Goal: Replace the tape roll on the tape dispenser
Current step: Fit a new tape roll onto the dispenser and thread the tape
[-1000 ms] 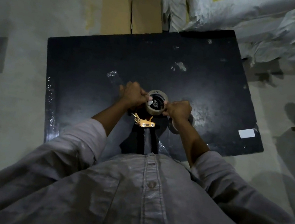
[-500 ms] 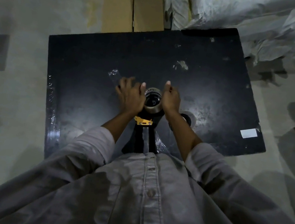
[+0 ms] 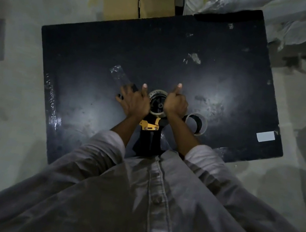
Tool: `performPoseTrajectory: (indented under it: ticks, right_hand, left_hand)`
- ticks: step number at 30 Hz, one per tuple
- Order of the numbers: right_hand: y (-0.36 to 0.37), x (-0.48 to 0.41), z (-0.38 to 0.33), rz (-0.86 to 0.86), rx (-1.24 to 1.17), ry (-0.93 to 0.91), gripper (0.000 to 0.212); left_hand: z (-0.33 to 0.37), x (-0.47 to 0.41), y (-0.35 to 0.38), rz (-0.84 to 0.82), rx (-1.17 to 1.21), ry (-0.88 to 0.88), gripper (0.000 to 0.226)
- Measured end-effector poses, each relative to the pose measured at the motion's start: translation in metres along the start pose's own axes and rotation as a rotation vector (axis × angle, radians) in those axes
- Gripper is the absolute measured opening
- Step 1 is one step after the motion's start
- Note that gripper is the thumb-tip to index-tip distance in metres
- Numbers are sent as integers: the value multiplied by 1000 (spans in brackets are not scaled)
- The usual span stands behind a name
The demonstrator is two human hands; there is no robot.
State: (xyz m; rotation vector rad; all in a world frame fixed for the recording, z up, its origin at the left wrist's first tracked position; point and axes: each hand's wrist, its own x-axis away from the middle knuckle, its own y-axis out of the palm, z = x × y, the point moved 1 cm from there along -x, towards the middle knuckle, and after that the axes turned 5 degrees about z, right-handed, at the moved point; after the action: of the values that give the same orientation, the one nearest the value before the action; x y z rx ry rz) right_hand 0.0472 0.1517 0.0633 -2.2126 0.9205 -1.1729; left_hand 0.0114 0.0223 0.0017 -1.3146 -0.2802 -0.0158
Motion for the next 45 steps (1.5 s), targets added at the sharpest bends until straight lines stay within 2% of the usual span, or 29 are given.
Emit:
performPoseTrajectory:
  ticks: [8,12,14,16,19,21,25,28,32,40,45]
  right_hand:
    - [-3,-5,4,16,38,-48,80]
    - [-10,0,0,-45,27,-60,85]
    - [-15,4,-3,-98,10,-35,92]
    - [-16,5,-5,-137,-34,-5,96]
    - [-11,8,-2,-148,-131,62,95]
    - [-8,11,-1,-126,-170,91,99]
    - [-5,12,-3,-55,-118,115,103]
    - [-4,9,-2,-18,-85,71,102]
    - [-2,8,0,27,-83,39,95]
    - [-2,4,10,105,-150,9,88]
    - [-1,-1,5,71,-107,4,80]
  left_hand:
    - [2,2,1,-8,-69,32,84]
    - [3,1,0,-31,-65,31,88]
    - [6,-1,-5,-75,-47,43,84]
    - [11,-6,-10,-160,-40,53,72]
    - [18,-14,-13,-318,-39,21,60]
    - [22,-15,-17,-363,9,-15,57]
    - [24,0,-15,-256,57,-34,56]
    - [21,15,-8,-122,-27,4,62]
    - [17,24,-4,27,-19,28,63]
    - [9,27,4,106,43,48,58]
    - [12,29,2,126,19,44,60]
